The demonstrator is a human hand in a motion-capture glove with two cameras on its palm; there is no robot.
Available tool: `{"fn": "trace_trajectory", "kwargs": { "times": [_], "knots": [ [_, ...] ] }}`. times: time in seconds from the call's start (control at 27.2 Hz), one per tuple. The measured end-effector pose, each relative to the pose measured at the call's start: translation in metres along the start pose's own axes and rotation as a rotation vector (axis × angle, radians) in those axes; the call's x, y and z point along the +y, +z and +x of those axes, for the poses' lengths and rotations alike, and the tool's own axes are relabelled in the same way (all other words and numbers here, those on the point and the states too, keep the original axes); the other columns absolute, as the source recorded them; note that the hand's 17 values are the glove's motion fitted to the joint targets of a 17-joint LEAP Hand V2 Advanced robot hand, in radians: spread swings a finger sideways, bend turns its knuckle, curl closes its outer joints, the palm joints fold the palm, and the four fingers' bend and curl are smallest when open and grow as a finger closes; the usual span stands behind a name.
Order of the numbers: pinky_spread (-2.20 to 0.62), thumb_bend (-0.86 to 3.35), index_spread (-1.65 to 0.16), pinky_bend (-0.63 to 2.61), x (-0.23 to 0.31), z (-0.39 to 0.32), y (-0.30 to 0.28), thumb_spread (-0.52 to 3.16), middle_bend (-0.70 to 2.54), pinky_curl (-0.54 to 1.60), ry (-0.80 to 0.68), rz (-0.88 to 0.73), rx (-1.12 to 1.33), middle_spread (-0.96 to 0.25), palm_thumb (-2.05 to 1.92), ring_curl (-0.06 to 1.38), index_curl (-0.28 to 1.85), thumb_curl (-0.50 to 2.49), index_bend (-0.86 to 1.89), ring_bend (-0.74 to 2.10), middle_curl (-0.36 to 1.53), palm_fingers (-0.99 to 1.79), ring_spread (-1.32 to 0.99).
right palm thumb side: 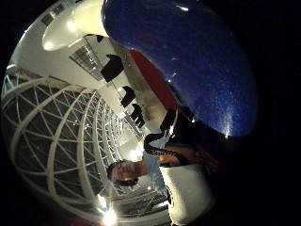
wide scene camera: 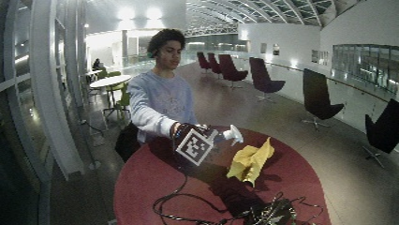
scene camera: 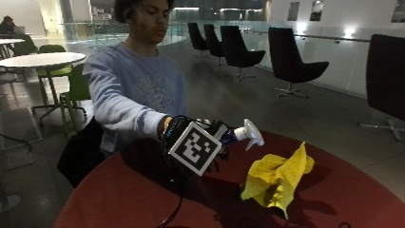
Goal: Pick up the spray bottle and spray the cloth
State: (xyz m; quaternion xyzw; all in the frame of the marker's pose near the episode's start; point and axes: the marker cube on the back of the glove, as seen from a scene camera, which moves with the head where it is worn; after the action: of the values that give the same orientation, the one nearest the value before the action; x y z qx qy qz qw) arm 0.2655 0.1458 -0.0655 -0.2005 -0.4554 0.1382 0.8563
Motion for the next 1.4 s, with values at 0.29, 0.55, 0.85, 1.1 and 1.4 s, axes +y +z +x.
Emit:
{"fn": "trace_trajectory", "kwargs": {
  "times": [0.29,0.55,0.85,1.1,1.4],
  "knots": [
    [0.29,-0.02,-0.21,0.45,-0.005,-0.003,0.002,0.95,0.39,0.37,-0.008,0.045,-0.006,0.01,0.75,0.39,0.11,0.63,0.06,0.67,0.44,0.78,0.08],
    [0.29,-0.02,-0.20,0.45,-0.003,-0.007,0.005,0.95,0.39,0.37,-0.019,0.017,-0.019,0.01,0.75,0.39,0.11,0.63,0.06,0.67,0.44,0.78,0.08],
    [0.29,-0.02,-0.20,0.44,-0.010,-0.038,0.030,0.95,0.39,0.37,-0.147,0.070,-0.032,0.01,0.75,0.39,0.12,0.63,0.07,0.67,0.44,0.79,0.08],
    [0.29,-0.02,-0.19,0.41,-0.023,-0.111,0.081,0.95,0.38,0.36,-0.464,0.225,-0.148,0.01,0.75,0.39,0.14,0.63,0.09,0.64,0.44,0.81,0.08],
    [0.28,-0.02,-0.21,0.37,-0.033,-0.170,0.159,0.94,0.36,0.35,-0.798,0.227,-0.174,0.00,0.76,0.38,0.16,0.63,0.10,0.61,0.44,0.78,0.07]
  ]
}}
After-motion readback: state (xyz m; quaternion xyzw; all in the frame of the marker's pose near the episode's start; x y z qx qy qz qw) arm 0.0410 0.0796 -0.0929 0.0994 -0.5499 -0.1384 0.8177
